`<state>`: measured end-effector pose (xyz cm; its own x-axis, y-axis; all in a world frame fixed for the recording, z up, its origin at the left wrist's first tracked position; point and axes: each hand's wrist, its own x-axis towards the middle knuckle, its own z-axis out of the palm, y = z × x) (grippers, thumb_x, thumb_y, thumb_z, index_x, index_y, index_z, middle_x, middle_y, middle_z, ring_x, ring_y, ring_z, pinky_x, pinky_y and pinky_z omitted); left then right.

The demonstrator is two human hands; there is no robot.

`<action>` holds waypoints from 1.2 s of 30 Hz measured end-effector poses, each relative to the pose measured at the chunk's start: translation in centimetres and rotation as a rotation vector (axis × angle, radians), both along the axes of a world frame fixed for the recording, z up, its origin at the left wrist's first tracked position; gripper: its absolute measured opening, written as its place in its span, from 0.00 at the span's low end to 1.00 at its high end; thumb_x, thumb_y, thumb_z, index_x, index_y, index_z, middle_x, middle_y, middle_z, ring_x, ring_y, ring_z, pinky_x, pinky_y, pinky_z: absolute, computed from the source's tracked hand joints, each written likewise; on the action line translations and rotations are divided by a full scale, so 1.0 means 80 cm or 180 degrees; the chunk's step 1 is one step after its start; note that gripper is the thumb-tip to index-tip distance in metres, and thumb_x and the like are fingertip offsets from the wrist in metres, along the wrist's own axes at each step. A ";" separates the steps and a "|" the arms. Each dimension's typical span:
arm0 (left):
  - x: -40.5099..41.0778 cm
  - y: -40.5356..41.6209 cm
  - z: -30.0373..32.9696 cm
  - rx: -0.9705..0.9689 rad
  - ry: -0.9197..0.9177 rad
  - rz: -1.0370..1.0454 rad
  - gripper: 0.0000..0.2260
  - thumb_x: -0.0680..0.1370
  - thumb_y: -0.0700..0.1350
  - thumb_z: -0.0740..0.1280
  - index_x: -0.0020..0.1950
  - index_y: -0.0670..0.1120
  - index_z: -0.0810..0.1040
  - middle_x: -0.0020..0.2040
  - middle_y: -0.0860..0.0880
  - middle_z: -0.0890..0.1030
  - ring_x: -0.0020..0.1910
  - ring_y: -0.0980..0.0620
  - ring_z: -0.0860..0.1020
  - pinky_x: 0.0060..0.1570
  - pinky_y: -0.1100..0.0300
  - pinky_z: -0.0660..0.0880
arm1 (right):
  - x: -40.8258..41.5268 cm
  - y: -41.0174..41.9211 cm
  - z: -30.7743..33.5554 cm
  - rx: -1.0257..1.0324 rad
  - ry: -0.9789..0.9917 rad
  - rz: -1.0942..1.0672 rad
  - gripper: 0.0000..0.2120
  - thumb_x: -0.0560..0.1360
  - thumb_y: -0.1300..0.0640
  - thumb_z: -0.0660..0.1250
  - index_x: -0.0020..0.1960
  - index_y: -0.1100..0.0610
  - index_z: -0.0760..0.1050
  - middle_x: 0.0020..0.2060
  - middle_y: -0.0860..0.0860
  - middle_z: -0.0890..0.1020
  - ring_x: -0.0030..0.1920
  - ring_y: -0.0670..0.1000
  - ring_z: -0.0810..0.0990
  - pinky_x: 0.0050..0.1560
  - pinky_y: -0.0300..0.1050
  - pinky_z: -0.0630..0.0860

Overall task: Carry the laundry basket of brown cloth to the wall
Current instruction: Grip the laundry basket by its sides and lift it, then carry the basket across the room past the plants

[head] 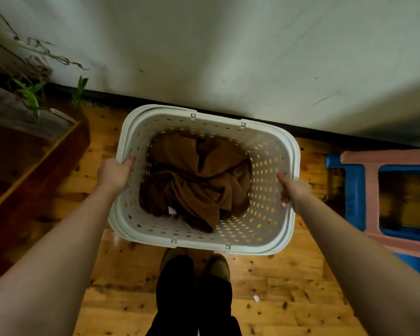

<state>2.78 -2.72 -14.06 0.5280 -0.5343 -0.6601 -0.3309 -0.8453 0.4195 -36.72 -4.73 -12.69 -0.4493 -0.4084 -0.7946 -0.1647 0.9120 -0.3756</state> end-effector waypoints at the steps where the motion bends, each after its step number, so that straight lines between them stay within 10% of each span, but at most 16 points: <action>1: 0.000 -0.001 0.000 0.0025 -0.0003 0.0006 0.24 0.79 0.53 0.62 0.58 0.32 0.78 0.41 0.37 0.78 0.43 0.36 0.78 0.37 0.54 0.71 | 0.000 0.001 0.000 -0.0015 -0.0004 0.0006 0.19 0.74 0.48 0.67 0.35 0.61 0.68 0.24 0.56 0.70 0.19 0.54 0.68 0.23 0.44 0.67; 15: -0.006 0.041 0.208 -0.0193 -0.0288 -0.0224 0.21 0.80 0.49 0.61 0.63 0.33 0.76 0.56 0.31 0.80 0.47 0.35 0.80 0.29 0.59 0.69 | 0.006 0.011 0.196 -0.0404 -0.0196 0.0568 0.18 0.77 0.50 0.64 0.34 0.60 0.65 0.26 0.55 0.65 0.20 0.51 0.63 0.15 0.36 0.64; 22: -0.021 0.123 0.456 -0.0610 -0.0237 0.0048 0.22 0.79 0.51 0.61 0.65 0.36 0.76 0.59 0.33 0.80 0.57 0.33 0.79 0.58 0.44 0.77 | -0.005 0.061 0.450 -0.0773 0.0075 0.0870 0.19 0.76 0.48 0.66 0.35 0.61 0.68 0.25 0.55 0.67 0.23 0.53 0.65 0.21 0.44 0.67; 31: -0.028 0.279 0.643 -0.1037 -0.0268 0.0127 0.21 0.80 0.49 0.60 0.60 0.32 0.77 0.38 0.39 0.78 0.37 0.39 0.78 0.36 0.54 0.73 | -0.013 0.190 0.653 -0.1307 0.0059 0.1159 0.18 0.76 0.50 0.66 0.33 0.60 0.68 0.24 0.55 0.68 0.21 0.54 0.66 0.22 0.44 0.67; 36: -0.026 0.379 0.696 -0.1021 -0.0428 0.0135 0.20 0.80 0.49 0.60 0.60 0.33 0.76 0.46 0.35 0.80 0.39 0.40 0.77 0.38 0.52 0.75 | -0.009 0.280 0.707 -0.1400 0.0190 0.1355 0.16 0.75 0.53 0.68 0.35 0.62 0.69 0.25 0.56 0.70 0.21 0.55 0.68 0.20 0.42 0.68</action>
